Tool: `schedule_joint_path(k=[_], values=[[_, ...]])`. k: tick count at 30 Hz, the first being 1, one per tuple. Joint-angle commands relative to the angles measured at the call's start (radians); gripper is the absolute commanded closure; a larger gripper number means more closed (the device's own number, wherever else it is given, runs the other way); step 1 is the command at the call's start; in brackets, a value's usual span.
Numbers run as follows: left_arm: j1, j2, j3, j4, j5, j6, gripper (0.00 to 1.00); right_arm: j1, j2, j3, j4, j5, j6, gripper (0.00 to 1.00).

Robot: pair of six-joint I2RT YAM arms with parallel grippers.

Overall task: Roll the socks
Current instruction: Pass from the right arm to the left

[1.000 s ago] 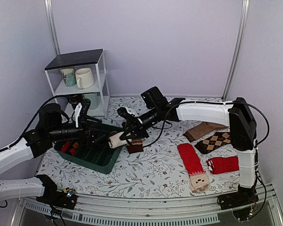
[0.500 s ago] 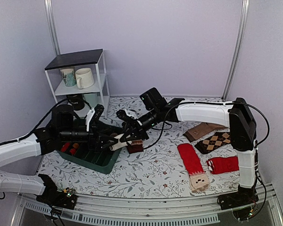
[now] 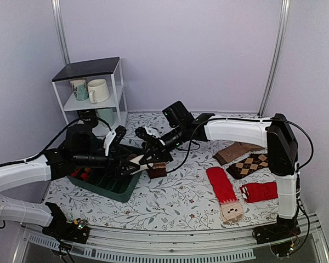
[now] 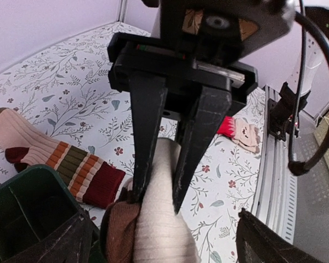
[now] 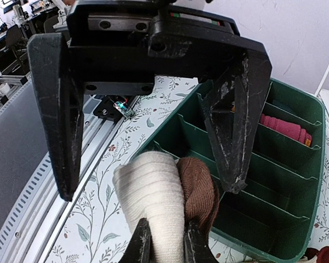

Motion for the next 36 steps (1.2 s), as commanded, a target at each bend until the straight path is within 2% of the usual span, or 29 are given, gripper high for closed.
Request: schedule_joint_path(k=[1, 4, 6, 14, 19, 22, 25, 28, 30, 31, 32, 36], values=[[-0.010, 0.005, 0.010, -0.028, -0.044, 0.021, 0.10, 0.006, -0.046, 0.025, -0.024, 0.001, -0.014, 0.96], [-0.009, 0.011, 0.014, -0.029, -0.040, 0.024, 0.15, 0.006, -0.046, 0.025, -0.027, 0.000, -0.015, 0.96], [-0.010, 0.017, 0.017, -0.023, -0.021, 0.029, 0.23, 0.006, -0.048, 0.025, -0.029, 0.001, -0.015, 0.96], [-0.011, 0.039, 0.006, -0.029, 0.016, 0.041, 0.22, 0.007, -0.051, 0.031, -0.040, 0.011, -0.022, 0.96], [-0.010, 0.046, 0.006, -0.042, 0.031, 0.047, 0.29, 0.006, -0.048, 0.035, -0.044, 0.015, -0.024, 0.96], [-0.011, 0.049, 0.007, -0.044, 0.041, 0.049, 0.44, 0.006, -0.048, 0.038, -0.044, 0.015, -0.024, 0.96], [-0.011, 0.057, 0.006, -0.044, 0.049, 0.052, 0.51, 0.007, -0.048, 0.042, -0.045, 0.013, -0.023, 0.96], [-0.011, 0.068, 0.009, -0.044, 0.060, 0.057, 0.72, 0.007, -0.046, 0.045, -0.044, 0.015, -0.020, 0.96], [-0.010, 0.075, 0.011, -0.043, 0.072, 0.063, 0.81, 0.007, -0.046, 0.048, -0.044, 0.015, -0.019, 0.96], [-0.011, 0.080, 0.014, -0.043, 0.080, 0.067, 0.93, 0.006, -0.045, 0.050, -0.043, 0.017, -0.017, 0.96], [-0.011, 0.084, 0.017, -0.044, 0.086, 0.070, 1.00, 0.006, -0.044, 0.053, -0.043, 0.019, -0.014, 0.96], [-0.009, 0.115, 0.035, -0.050, 0.174, 0.106, 1.00, 0.007, -0.035, 0.061, -0.036, 0.023, -0.002, 0.96]])
